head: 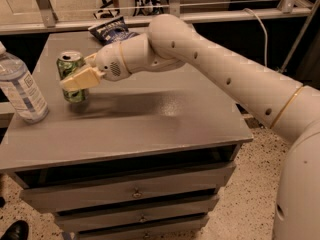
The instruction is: Move green can near blue plastic bottle
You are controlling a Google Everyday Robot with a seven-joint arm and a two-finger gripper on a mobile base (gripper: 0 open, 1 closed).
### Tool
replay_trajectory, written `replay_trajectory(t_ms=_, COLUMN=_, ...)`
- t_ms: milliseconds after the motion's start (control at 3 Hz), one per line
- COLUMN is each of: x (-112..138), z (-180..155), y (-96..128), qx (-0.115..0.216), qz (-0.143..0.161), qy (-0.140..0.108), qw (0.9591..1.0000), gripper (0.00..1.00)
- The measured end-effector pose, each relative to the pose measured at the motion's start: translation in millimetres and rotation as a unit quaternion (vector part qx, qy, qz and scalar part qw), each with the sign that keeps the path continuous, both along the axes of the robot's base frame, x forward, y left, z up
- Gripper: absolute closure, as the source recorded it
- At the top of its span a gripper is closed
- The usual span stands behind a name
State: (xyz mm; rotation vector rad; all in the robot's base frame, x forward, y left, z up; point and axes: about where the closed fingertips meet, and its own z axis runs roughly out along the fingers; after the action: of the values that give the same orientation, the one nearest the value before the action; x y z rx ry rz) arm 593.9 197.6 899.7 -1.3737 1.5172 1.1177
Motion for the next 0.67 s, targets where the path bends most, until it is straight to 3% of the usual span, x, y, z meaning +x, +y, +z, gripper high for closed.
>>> replay_trajectory(t_ms=333, x=-12, z=-9, y=23, qx=0.009, qz=0.012, qy=0.007, qw=0.9999, gripper=0.85)
replay_trajectory(t_ms=667, x=-23, z=-15, y=41, qx=0.013, qz=0.022, qy=-0.001, qw=0.9997, gripper=0.54)
